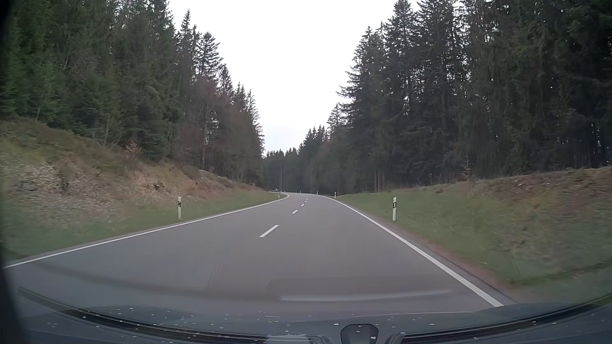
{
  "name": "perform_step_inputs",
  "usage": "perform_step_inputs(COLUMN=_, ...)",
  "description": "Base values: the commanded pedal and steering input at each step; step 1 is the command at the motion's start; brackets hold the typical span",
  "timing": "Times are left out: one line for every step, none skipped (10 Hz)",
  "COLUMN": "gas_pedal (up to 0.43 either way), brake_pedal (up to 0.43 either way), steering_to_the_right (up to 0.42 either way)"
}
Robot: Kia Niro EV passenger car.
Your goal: Follow the waypoints while adhering to traffic rules and regulations
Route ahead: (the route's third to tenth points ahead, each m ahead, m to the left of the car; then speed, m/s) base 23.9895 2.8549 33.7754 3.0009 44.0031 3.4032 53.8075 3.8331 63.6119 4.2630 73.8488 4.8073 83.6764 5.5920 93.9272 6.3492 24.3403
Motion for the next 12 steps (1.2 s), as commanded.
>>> perform_step_inputs(gas_pedal=0.311, brake_pedal=0.000, steering_to_the_right=-0.005)
perform_step_inputs(gas_pedal=0.311, brake_pedal=0.000, steering_to_the_right=-0.005)
perform_step_inputs(gas_pedal=0.311, brake_pedal=0.000, steering_to_the_right=-0.005)
perform_step_inputs(gas_pedal=0.311, brake_pedal=0.000, steering_to_the_right=-0.005)
perform_step_inputs(gas_pedal=0.299, brake_pedal=0.000, steering_to_the_right=-0.005)
perform_step_inputs(gas_pedal=0.287, brake_pedal=0.000, steering_to_the_right=-0.005)
perform_step_inputs(gas_pedal=0.287, brake_pedal=0.000, steering_to_the_right=-0.005)
perform_step_inputs(gas_pedal=0.280, brake_pedal=0.000, steering_to_the_right=-0.005)
perform_step_inputs(gas_pedal=0.280, brake_pedal=0.000, steering_to_the_right=-0.005)
perform_step_inputs(gas_pedal=0.280, brake_pedal=0.000, steering_to_the_right=-0.006)
perform_step_inputs(gas_pedal=0.280, brake_pedal=0.000, steering_to_the_right=-0.006)
perform_step_inputs(gas_pedal=0.280, brake_pedal=0.000, steering_to_the_right=-0.006)
